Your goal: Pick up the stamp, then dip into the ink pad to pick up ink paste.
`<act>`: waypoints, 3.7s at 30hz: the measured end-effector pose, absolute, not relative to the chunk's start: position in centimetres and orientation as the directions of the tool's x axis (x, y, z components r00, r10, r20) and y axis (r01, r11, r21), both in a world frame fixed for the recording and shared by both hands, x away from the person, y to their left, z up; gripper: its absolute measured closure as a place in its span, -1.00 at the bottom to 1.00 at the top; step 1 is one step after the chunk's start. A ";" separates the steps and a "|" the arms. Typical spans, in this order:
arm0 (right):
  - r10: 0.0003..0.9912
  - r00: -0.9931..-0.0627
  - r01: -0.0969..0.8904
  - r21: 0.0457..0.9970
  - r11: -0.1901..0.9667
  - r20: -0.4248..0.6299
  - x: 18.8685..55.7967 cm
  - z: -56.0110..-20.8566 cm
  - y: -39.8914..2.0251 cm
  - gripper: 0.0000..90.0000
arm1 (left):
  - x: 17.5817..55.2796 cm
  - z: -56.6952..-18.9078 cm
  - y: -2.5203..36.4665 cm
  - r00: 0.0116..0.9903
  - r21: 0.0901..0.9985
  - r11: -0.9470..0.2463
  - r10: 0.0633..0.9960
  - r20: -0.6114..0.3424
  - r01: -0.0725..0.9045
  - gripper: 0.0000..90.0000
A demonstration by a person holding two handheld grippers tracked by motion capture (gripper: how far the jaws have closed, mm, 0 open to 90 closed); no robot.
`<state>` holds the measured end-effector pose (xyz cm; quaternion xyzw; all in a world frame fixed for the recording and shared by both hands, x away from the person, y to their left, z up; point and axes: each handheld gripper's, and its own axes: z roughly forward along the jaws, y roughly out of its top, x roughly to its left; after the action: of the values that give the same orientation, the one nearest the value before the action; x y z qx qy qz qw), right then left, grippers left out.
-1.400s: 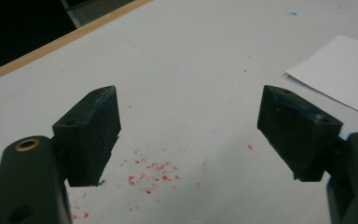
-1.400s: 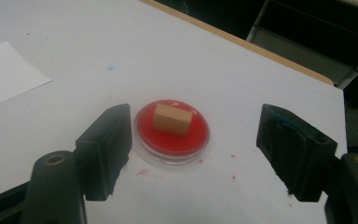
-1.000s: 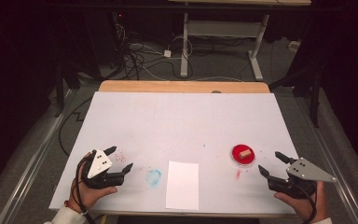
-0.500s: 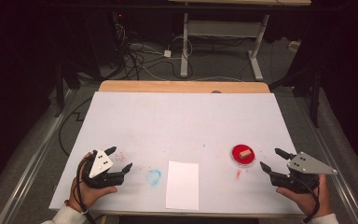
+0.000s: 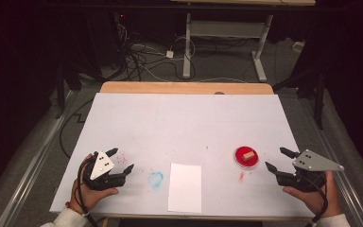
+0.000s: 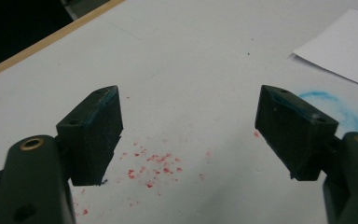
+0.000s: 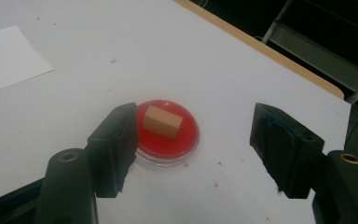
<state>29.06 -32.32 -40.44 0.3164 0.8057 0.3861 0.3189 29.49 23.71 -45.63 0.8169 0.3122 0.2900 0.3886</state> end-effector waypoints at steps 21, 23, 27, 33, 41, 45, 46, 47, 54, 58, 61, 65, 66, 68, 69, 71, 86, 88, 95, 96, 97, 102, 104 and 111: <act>0.699 -0.655 0.263 0.781 0.566 -0.286 31.3 -40.7 -30.6 -0.29 | 29.4 -46.3 23.5 0.657 0.787 -0.528 0.722 0.218 0.319 -0.49; 0.696 -0.660 0.264 0.780 0.567 -0.283 31.5 -40.8 -30.5 -0.29 | 29.4 -46.3 23.5 0.655 0.785 -0.532 0.722 0.223 0.319 -0.49; 0.686 -0.673 0.273 0.769 0.578 -0.276 32.0 -41.0 -30.0 -0.29 | 29.2 -46.3 23.5 0.655 0.788 -0.526 0.724 0.216 0.321 -0.49; 0.616 -0.733 0.264 0.713 0.650 -0.290 33.4 -41.0 -29.0 -0.27 | 29.2 -46.4 23.4 0.658 0.781 -0.527 0.724 0.205 0.336 -0.49; 0.500 -0.806 0.281 0.539 0.794 -0.316 35.4 -41.1 -27.6 -0.20 | 29.2 -46.4 23.2 0.665 0.775 -0.543 0.713 0.223 0.322 -0.49; 0.425 -0.850 0.264 0.445 0.856 -0.312 36.5 -40.6 -27.0 -0.14 | 29.2 -46.4 23.2 0.669 0.775 -0.544 0.710 0.221 0.321 -0.49; 0.425 -0.850 0.264 0.445 0.856 -0.312 36.5 -40.6 -27.0 -0.14 | 29.2 -46.4 23.2 0.669 0.775 -0.544 0.710 0.221 0.321 -0.50; 0.398 -0.866 0.253 0.420 0.872 -0.303 36.8 -40.5 -26.8 -0.12 | 29.2 -46.4 23.2 0.670 0.777 -0.540 0.711 0.215 0.323 -0.50; 0.256 -0.915 0.196 0.211 0.957 -0.312 38.2 -40.5 -24.8 0.01 | 28.9 -46.3 23.0 0.673 0.779 -0.541 0.707 0.216 0.317 -0.51; 0.201 -0.936 0.168 0.136 0.976 -0.287 39.2 -40.7 -23.7 0.04 | 28.9 -46.3 23.0 0.676 0.781 -0.530 0.710 0.196 0.331 -0.51; 0.199 -0.939 0.170 0.123 0.978 -0.279 39.6 -41.0 -23.3 0.04 | 28.9 -46.2 23.0 0.680 0.784 -0.535 0.703 0.206 0.315 -0.51; 0.168 -0.949 0.154 0.073 0.985 -0.267 40.0 -41.5 -22.7 0.22 | 28.9 -46.3 23.0 0.681 0.783 -0.530 0.706 0.193 0.327 -0.51; 0.164 -0.951 0.153 0.059 0.986 -0.264 40.1 -41.5 -22.6 0.29 | 28.9 -46.3 23.0 0.683 0.783 -0.528 0.705 0.190 0.327 -0.51; 0.158 -0.951 0.147 0.058 0.987 -0.265 40.2 -41.6 -22.5 0.35 | 28.9 -46.3 23.0 0.683 0.783 -0.528 0.705 0.190 0.327 -0.51; 0.166 -0.948 0.159 0.049 0.986 -0.272 40.2 -41.6 -22.5 0.47 | 28.9 -46.3 23.0 0.683 0.784 -0.528 0.705 0.190 0.327 -0.51; 0.158 -0.949 0.151 0.045 0.987 -0.275 40.3 -41.6 -22.5 0.60 | 28.9 -46.3 23.0 0.684 0.785 -0.526 0.705 0.186 0.329 -0.51; 0.243 -0.946 0.223 0.113 0.968 -0.214 40.9 -41.7 -23.2 0.68 | 29.0 -46.2 23.1 0.685 0.790 -0.518 0.706 0.178 0.328 -0.51; 0.258 -0.944 0.235 0.128 0.963 -0.206 41.0 -41.7 -23.4 0.68 | 29.0 -46.2 23.0 0.686 0.788 -0.520 0.705 0.179 0.329 -0.51; 0.327 -0.928 0.297 0.179 0.938 -0.176 41.1 -41.8 -24.1 0.68 | 29.0 -46.2 22.8 0.691 0.780 -0.531 0.699 0.184 0.330 -0.51; 0.327 -0.928 0.297 0.179 0.938 -0.176 41.1 -41.8 -24.1 0.68 | 29.0 -46.2 22.8 0.691 0.780 -0.531 0.699 0.184 0.330 -0.51; 0.356 -0.921 0.326 0.189 0.926 -0.158 41.2 -41.9 -24.2 0.69 | 29.0 -46.2 22.8 0.691 0.779 -0.533 0.699 0.186 0.330 -0.51; 0.385 -0.911 0.351 0.213 0.912 -0.146 41.2 -42.0 -24.4 0.69 | 28.9 -46.1 22.8 0.690 0.779 -0.536 0.698 0.192 0.325 -0.51; 0.408 -0.903 0.370 0.234 0.899 -0.137 41.2 -42.1 -24.7 0.69 | 28.9 -46.2 22.7 0.690 0.778 -0.536 0.698 0.192 0.327 -0.51; 0.441 -0.888 0.396 0.273 0.877 -0.128 41.1 -42.3 -25.1 0.69 | 28.8 -46.1 22.7 0.689 0.774 -0.544 0.696 0.201 0.324 -0.51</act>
<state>41.06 -25.08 -42.25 0.2170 0.9642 0.1204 0.0935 28.85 22.66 -46.07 0.8415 0.3030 0.2524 0.3692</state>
